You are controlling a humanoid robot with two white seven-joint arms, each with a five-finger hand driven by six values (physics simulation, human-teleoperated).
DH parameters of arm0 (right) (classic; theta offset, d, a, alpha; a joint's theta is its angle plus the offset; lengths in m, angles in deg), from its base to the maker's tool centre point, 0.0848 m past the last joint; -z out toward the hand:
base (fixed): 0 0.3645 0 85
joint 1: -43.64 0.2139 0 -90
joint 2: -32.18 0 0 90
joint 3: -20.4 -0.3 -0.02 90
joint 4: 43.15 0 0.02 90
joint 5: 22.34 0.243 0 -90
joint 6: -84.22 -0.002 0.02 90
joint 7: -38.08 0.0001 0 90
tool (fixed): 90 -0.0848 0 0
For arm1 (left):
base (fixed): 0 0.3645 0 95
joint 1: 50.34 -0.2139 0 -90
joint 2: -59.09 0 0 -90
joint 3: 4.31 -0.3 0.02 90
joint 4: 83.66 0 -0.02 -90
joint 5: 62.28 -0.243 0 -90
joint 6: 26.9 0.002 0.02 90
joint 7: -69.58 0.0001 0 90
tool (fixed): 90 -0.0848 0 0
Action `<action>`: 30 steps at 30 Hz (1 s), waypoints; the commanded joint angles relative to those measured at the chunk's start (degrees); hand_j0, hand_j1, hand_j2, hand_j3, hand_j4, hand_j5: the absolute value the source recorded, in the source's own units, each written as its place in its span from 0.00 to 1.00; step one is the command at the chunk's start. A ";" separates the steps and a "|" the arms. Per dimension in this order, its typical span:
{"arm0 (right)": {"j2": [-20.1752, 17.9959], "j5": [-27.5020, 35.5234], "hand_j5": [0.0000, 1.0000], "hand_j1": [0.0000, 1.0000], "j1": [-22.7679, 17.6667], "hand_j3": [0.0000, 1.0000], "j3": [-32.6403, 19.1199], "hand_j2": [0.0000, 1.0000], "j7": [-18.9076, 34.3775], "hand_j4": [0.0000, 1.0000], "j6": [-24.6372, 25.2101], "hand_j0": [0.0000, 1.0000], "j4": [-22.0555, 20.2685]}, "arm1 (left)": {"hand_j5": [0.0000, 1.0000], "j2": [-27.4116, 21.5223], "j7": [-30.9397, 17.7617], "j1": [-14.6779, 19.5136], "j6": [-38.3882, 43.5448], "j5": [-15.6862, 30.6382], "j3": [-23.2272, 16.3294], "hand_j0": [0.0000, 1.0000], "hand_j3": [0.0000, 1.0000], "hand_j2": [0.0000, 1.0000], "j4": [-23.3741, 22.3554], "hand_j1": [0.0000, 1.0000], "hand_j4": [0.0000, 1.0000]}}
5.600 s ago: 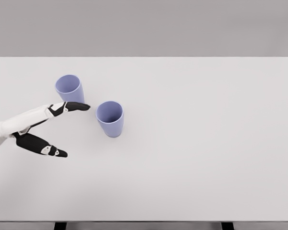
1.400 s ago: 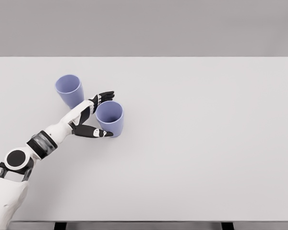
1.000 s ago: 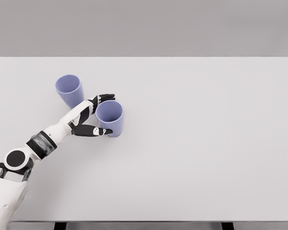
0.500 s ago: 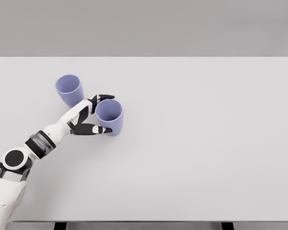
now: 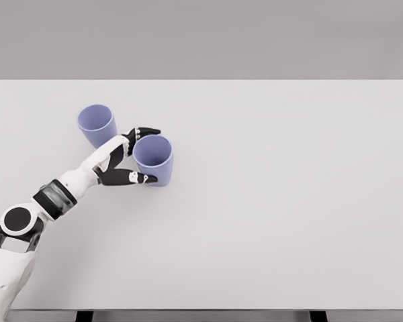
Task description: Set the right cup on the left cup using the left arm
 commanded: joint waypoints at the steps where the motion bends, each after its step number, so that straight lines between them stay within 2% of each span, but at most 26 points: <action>1: 0.00 0.00 1.00 1.00 0.00 1.00 0.00 1.00 -0.01 1.00 0.00 1.00 0.00 | 0.69 -0.05 0.01 0.00 1.00 0.44 0.13 0.69 0.69 0.69 1.35 0.69 0.69; 9: 0.00 0.00 1.00 1.00 -0.09 1.00 0.00 1.00 -0.01 1.00 0.00 1.00 0.00 | 0.69 -1.19 0.01 0.00 3.81 0.97 0.57 0.69 0.69 0.69 5.30 0.69 0.69; 18: 0.00 0.00 1.00 1.00 -0.09 1.00 0.00 1.00 -0.01 1.00 0.00 1.00 0.00 | 0.69 -2.69 0.01 1.67 5.04 2.38 1.19 0.69 0.69 0.69 6.53 0.69 0.69; 30: 0.00 0.00 1.00 1.00 0.00 1.00 0.00 1.00 -0.01 1.00 0.00 1.00 0.00 | 0.69 -3.30 0.01 5.62 8.64 3.70 1.89 0.69 0.69 0.69 6.53 0.69 0.69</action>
